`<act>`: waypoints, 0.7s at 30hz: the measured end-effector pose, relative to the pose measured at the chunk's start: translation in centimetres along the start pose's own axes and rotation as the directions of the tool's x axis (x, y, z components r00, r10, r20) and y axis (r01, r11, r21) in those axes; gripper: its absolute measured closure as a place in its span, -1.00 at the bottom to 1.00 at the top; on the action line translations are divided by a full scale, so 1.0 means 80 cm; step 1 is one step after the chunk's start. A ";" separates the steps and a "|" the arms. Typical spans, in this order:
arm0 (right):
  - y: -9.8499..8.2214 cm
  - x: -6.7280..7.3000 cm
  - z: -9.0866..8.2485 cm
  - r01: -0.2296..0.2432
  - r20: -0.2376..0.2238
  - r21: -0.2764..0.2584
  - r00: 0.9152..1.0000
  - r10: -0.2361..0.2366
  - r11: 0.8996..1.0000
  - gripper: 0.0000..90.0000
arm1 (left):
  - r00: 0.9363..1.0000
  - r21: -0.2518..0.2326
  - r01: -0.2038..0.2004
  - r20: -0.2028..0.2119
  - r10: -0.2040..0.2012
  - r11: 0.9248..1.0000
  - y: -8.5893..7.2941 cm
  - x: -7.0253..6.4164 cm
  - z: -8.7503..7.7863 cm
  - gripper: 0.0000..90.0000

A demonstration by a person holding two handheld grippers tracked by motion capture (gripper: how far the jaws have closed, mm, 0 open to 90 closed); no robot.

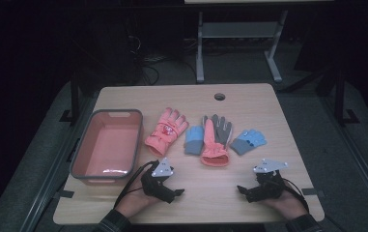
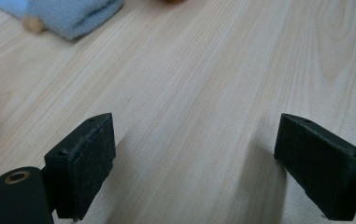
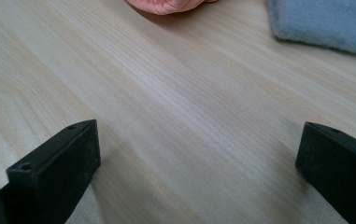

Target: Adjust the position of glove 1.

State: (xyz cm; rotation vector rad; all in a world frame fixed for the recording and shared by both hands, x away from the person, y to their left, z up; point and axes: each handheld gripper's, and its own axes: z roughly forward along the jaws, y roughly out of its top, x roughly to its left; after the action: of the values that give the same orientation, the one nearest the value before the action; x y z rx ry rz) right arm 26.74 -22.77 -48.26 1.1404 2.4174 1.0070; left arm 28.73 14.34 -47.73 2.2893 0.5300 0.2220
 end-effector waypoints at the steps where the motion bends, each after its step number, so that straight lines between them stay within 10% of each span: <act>1: 0.000 0.000 0.000 0.000 0.000 0.000 1.000 0.000 1.000 -1.00 | 1.000 0.000 0.001 0.000 -0.001 1.000 0.000 0.000 0.000 -0.73; 21: 0.005 -0.005 -0.008 -0.017 -0.006 0.053 1.000 0.017 0.998 -0.87 | 1.000 -0.007 -0.001 0.008 0.001 1.000 -0.004 0.003 -0.004 -0.74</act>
State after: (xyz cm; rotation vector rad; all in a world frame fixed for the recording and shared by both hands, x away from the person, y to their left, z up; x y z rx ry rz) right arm 26.92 -23.20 -47.52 1.1791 2.4567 0.9589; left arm 28.77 14.87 -47.75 2.2830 0.5226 0.2147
